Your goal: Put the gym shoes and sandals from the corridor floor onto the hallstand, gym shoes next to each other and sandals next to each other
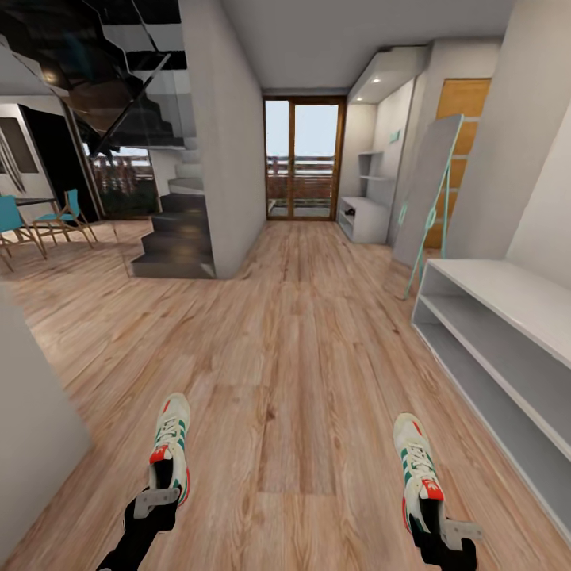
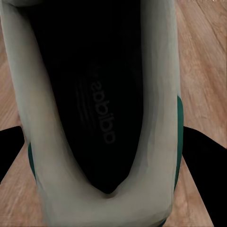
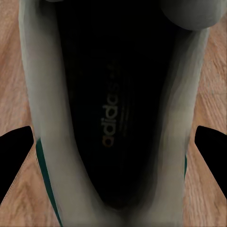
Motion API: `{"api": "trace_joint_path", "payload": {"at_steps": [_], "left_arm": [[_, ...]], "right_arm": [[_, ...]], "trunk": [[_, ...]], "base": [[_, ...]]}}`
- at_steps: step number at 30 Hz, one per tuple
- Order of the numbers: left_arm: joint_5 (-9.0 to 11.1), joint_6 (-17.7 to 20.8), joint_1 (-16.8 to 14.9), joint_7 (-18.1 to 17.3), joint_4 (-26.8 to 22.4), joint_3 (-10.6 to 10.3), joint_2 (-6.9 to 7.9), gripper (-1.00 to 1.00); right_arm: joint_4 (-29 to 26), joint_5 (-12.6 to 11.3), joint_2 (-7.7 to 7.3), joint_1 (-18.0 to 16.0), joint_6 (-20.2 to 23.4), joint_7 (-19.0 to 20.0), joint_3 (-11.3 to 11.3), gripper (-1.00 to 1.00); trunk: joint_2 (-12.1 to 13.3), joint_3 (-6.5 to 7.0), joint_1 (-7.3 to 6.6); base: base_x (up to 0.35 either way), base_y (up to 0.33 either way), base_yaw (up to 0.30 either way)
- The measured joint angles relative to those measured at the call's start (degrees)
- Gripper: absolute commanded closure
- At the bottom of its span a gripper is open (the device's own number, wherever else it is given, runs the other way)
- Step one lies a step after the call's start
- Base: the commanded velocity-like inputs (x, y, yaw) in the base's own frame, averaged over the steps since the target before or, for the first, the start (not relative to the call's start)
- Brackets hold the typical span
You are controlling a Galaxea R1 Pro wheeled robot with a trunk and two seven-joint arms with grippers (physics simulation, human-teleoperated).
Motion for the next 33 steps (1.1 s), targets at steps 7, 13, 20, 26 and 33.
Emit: {"api": "trace_joint_path", "payload": {"at_steps": [7, 13, 20, 26, 33], "left_arm": [[0.0, 0.0, 0.0, 0.0, 0.0, 0.0, 0.00, 1.00], [0.0, 0.0, 0.0, 0.0, 0.0, 0.0, 0.00, 1.00], [0.0, 0.0, 0.0, 0.0, 0.0, 0.0, 0.00, 1.00], [0.0, 0.0, 0.0, 0.0, 0.0, 0.0, 0.00, 1.00], [0.0, 0.0, 0.0, 0.0, 0.0, 0.0, 0.00, 1.00]], "right_arm": [[0.0, 0.0, -0.01, 0.0, 0.0, 0.0, 0.0, 1.00], [0.0, 0.0, -0.02, 0.0, 0.0, 0.0, 0.0, 1.00], [0.0, 0.0, -0.02, 0.0, 0.0, 0.0, 0.0, 1.00], [0.0, 0.0, -0.02, 0.0, 0.0, 0.0, 0.0, 1.00], [0.0, 0.0, 0.01, 0.0, 0.0, 0.0, 0.0, 1.00]], "trunk": [[0.0, 0.00, 0.00], [0.0, 0.00, 0.00], [0.0, 0.00, 0.00], [0.0, 0.00, 0.00], [0.0, 0.00, 0.00]], "base": [[0.339, 0.000, 0.000], [0.338, 0.000, 0.000], [0.339, 0.000, 0.000], [0.339, 0.000, 0.000], [0.339, 0.000, 0.000]]}}
